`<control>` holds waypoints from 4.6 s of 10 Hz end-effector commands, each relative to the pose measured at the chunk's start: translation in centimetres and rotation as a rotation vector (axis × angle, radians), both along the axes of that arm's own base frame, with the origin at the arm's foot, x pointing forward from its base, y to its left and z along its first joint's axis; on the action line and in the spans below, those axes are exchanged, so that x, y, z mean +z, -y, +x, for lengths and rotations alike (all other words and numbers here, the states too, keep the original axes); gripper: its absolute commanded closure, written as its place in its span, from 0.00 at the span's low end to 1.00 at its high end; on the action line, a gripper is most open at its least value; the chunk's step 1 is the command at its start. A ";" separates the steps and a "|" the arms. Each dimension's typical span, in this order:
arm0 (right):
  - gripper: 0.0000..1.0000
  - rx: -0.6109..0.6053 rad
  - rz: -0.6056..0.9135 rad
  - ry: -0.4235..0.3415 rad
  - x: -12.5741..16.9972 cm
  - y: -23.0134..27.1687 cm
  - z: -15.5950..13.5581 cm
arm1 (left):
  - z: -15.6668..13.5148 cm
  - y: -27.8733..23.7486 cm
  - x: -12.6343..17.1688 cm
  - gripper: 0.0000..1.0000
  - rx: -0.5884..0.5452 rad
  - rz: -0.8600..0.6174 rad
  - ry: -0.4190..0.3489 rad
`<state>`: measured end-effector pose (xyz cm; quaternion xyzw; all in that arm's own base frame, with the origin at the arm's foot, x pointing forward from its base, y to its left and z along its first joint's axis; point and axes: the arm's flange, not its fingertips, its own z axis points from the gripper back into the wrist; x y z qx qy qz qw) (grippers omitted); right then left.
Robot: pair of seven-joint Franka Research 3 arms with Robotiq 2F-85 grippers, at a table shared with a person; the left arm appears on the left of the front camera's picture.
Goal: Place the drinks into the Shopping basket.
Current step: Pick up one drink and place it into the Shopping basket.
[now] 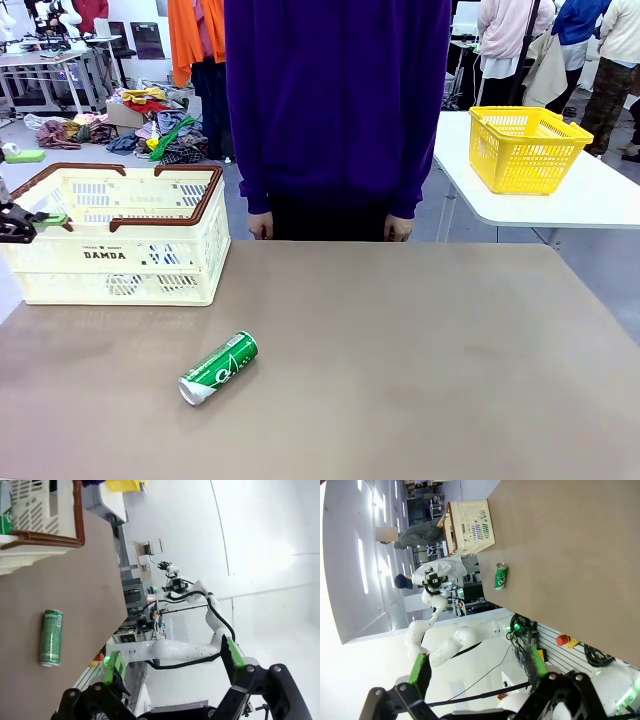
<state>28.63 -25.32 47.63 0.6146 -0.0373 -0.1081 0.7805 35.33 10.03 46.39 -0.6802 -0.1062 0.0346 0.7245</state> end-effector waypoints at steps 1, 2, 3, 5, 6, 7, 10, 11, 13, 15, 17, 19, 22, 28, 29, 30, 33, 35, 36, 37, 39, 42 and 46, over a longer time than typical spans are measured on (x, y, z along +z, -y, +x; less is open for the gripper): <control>0.00 0.006 -0.009 -0.018 0.4 0.0 -0.2 | -1.4 0.1 1.2 0.00 0.069 0.026 0.016; 0.00 0.006 -0.009 -0.018 0.4 0.0 -0.2 | -1.4 0.1 1.2 0.00 0.069 0.026 0.016; 0.00 0.006 -0.009 -0.018 0.4 0.0 -0.2 | -1.4 0.1 1.2 0.00 0.069 0.026 0.016; 0.00 0.006 -0.009 -0.018 0.4 0.0 -0.2 | -1.4 0.1 1.2 0.00 0.069 0.026 0.016; 0.00 0.006 -0.009 -0.018 0.4 0.0 -0.2 | -1.4 0.1 1.2 0.00 0.069 0.026 0.016; 0.00 0.006 -0.009 -0.018 0.4 0.0 -0.2 | -1.4 0.1 1.2 0.00 0.069 0.026 0.016; 0.00 0.006 -0.009 -0.018 0.4 0.0 -0.2 | -1.4 0.1 1.2 0.00 0.069 0.026 0.016; 0.00 0.006 -0.009 -0.018 0.4 0.0 -0.2 | -1.4 0.1 1.2 0.00 0.069 0.026 0.016; 0.00 0.006 -0.009 -0.018 0.4 0.0 -0.2 | -1.4 0.1 1.2 0.00 0.069 0.026 0.016; 0.00 0.006 -0.009 -0.018 0.4 0.0 -0.2 | -1.3 -0.2 1.0 0.00 0.045 0.046 0.018; 0.00 0.006 -0.009 -0.018 0.4 0.0 -0.2 | -3.0 7.7 6.1 0.00 -0.013 0.204 0.004; 0.00 0.006 -0.009 -0.018 0.4 0.0 -0.2 | -3.1 16.3 7.6 0.00 0.051 0.470 -0.160; 0.00 0.006 -0.009 -0.018 0.4 0.0 -0.2 | -5.2 26.6 7.6 0.00 0.044 1.002 -0.049; 0.00 0.006 -0.009 -0.018 0.4 0.0 -0.2 | -5.9 32.3 2.2 0.00 -0.059 1.365 0.138; 0.00 0.006 -0.009 -0.018 0.4 0.0 -0.2 | -5.5 31.8 2.5 0.00 -0.046 1.352 0.088; 0.00 0.006 -0.009 -0.018 0.4 0.0 -0.2 | -6.5 32.8 2.0 0.00 -0.079 1.420 0.120; 0.00 0.006 -0.009 -0.018 0.4 0.0 -0.2 | -6.5 32.8 2.0 0.00 -0.079 1.420 0.120; 0.00 0.006 -0.009 -0.018 0.4 0.0 -0.2 | -5.4 32.8 1.3 0.00 -0.433 1.240 0.391; 0.00 0.006 -0.009 -0.018 0.4 0.0 -0.2 | -5.4 32.3 0.8 0.00 -0.573 1.239 0.514; 0.00 0.006 -0.009 -0.018 0.4 0.0 -0.2 | -5.3 32.0 0.5 0.00 -0.621 1.267 0.573; 0.00 0.006 -0.009 -0.018 0.4 0.0 -0.2 | -4.4 32.3 -0.1 0.00 -0.566 1.377 0.539; 0.00 0.006 -0.009 -0.018 0.4 0.0 -0.2 | -5.8 33.4 0.5 0.00 -0.591 1.293 0.555; 0.00 0.006 -0.009 -0.018 0.4 0.0 -0.2 | -4.1 32.8 -4.4 0.00 -0.564 1.406 0.562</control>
